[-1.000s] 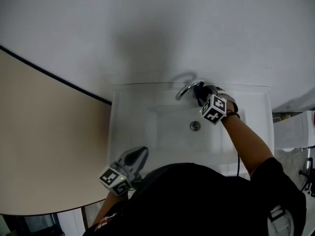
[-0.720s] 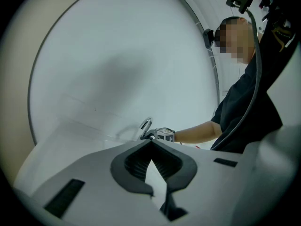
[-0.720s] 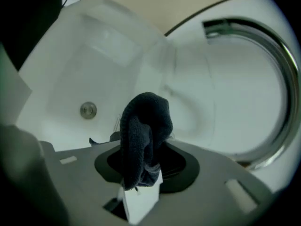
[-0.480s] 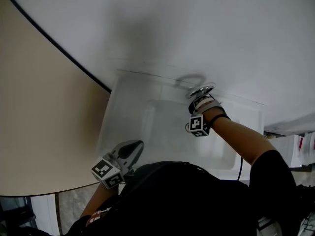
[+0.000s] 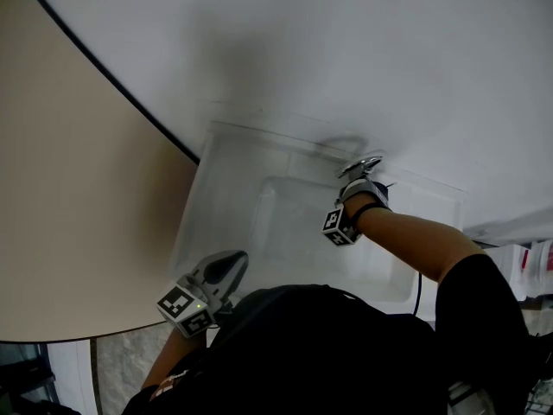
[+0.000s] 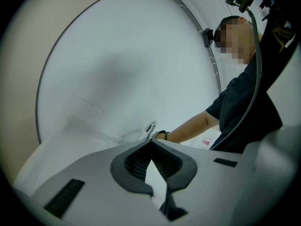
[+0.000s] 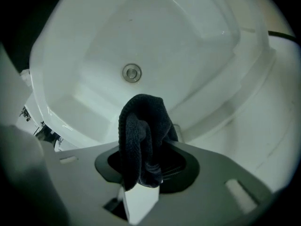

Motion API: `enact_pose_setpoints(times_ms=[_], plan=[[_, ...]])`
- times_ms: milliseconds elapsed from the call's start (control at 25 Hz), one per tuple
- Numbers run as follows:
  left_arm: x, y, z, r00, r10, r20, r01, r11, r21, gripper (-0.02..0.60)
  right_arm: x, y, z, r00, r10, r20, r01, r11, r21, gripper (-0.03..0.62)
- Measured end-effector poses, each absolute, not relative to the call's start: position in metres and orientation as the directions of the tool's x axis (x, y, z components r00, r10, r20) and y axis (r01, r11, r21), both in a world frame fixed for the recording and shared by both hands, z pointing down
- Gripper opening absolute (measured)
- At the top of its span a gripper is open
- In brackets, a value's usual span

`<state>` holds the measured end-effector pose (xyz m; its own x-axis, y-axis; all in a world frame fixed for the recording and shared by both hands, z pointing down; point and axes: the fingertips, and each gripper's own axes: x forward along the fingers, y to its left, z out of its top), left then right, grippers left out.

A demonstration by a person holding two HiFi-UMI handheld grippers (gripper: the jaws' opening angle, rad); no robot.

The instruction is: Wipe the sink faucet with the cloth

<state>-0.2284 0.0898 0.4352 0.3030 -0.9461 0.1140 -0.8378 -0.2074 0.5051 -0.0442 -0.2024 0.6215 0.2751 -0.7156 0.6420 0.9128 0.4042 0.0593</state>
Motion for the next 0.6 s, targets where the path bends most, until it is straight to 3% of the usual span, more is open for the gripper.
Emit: enact_pose_setpoints(times_ms=[320,480,600], plan=[[-0.222,0.077,0.444,0.332,-0.934,0.136,-0.837,-0.225,0.498,0.000,-0.074,-0.235,0.658,0.205,-0.688,0.696,0.881,0.440,0.175,0.137],[-0.215,0.082,0.438,0.352,-0.927,0.131,-0.840,-0.251,0.481,0.001,-0.047,-0.216,0.647,0.253,-0.675,0.693,0.892,0.441,0.103,0.126],[-0.225,0.085,0.444,0.326,-0.934,0.144,-0.846,-0.220,0.485,0.000,-0.024,-0.196,0.633,0.354,-0.608,0.711,0.843,0.536,0.039,0.127]])
